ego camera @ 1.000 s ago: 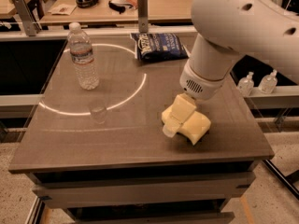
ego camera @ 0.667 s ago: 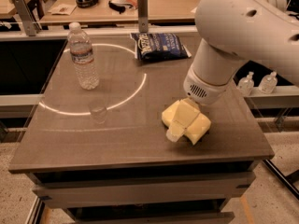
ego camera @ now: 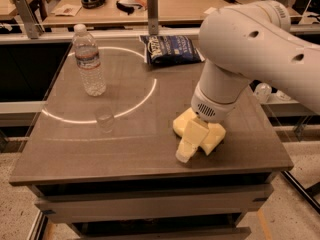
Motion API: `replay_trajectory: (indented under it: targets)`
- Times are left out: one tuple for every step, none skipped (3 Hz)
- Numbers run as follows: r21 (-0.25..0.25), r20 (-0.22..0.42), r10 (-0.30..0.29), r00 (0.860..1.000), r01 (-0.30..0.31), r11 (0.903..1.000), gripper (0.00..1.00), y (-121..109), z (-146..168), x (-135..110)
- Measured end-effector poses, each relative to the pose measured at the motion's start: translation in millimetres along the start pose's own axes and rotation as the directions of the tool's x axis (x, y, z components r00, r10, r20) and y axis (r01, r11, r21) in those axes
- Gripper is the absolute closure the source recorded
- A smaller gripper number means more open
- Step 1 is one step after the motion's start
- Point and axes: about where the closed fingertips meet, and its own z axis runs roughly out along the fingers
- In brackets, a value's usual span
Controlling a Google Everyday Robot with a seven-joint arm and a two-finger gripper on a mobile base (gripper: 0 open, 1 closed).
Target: Pick sponge
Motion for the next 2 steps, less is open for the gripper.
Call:
replay_trajectory:
  targets:
    - [-0.013, -0.008, 0.000, 1.000, 0.000, 0.9999, 0.18, -4.8, 4.0, -5.2]
    - [-0.030, -0.007, -0.022, 1.000, 0.022, 0.9993, 0.41, -5.2, 6.1, -11.7]
